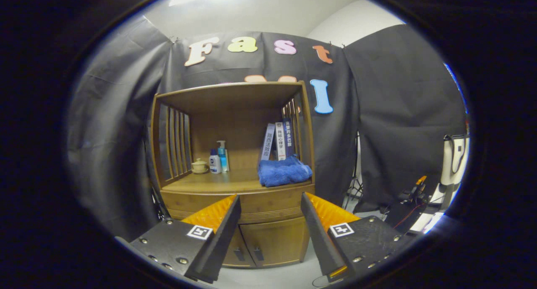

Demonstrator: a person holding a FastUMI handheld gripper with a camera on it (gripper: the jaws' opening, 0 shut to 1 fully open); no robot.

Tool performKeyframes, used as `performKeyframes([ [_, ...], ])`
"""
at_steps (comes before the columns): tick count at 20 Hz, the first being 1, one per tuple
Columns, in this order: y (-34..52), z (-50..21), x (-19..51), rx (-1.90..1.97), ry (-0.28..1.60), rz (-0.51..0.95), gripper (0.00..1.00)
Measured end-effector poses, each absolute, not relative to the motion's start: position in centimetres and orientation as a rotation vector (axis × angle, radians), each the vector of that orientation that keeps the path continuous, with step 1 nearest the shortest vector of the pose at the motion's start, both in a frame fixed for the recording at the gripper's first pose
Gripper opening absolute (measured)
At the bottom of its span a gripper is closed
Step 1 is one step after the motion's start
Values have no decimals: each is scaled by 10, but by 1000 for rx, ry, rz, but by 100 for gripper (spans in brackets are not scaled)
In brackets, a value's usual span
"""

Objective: Pull open the drawer, take out the items inside it, and place them on the countertop above the cabinet.

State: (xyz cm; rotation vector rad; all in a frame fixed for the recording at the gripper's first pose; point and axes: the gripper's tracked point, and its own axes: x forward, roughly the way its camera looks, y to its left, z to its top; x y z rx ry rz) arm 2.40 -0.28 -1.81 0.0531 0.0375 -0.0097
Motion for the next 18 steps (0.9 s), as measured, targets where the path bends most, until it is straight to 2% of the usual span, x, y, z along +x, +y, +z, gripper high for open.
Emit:
performKeyframes([
  [8, 14, -49, 102, 30, 81, -43, 86],
  [18, 103, -134, 188, 42, 250, 201, 87],
])
